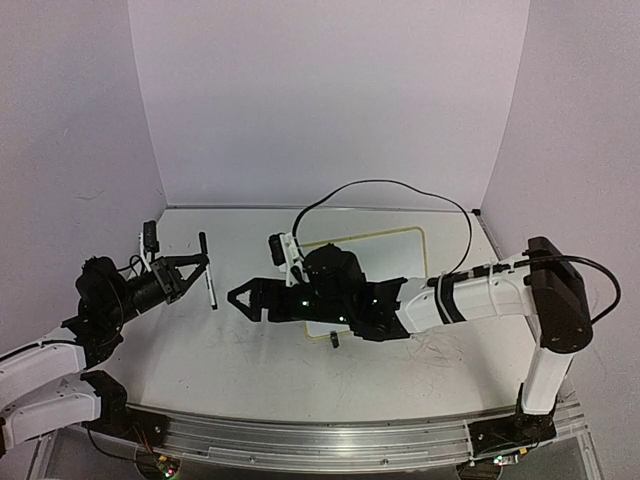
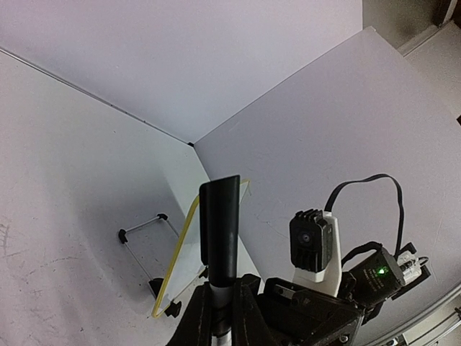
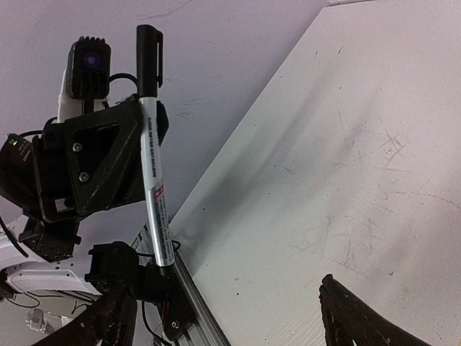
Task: Write a sentence on the whiteboard
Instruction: Pass from the left arm to the right
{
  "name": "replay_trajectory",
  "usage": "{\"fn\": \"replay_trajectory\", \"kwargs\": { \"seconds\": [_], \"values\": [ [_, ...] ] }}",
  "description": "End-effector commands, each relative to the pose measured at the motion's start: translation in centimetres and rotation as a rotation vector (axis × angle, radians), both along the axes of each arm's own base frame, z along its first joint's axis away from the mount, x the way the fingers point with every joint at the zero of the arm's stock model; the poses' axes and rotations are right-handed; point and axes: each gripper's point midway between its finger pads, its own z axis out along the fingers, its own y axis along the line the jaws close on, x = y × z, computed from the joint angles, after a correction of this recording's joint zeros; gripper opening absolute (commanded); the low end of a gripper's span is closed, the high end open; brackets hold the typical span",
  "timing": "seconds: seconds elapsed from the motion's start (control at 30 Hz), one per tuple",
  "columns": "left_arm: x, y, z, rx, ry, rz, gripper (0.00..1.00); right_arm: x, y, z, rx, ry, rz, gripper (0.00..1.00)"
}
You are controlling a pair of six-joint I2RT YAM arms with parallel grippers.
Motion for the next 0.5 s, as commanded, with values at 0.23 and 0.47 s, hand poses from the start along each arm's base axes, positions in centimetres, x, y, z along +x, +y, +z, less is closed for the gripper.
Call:
{"fn": "replay_trajectory", "kwargs": {
  "seconds": [0.23, 0.47],
  "values": [
    [-0.4, -0.3, 3.1, -0.036, -0.109, -0.020, 0.00, 1.2, 4.6, 4.0, 0.126, -0.039, 0.023, 0.75],
    [-0.4, -0.6, 3.6, -0.057, -0.105, -0.037, 0.00, 1.6, 6.1, 5.2, 0.146, -0.078, 0.043, 0.61]
  ]
}}
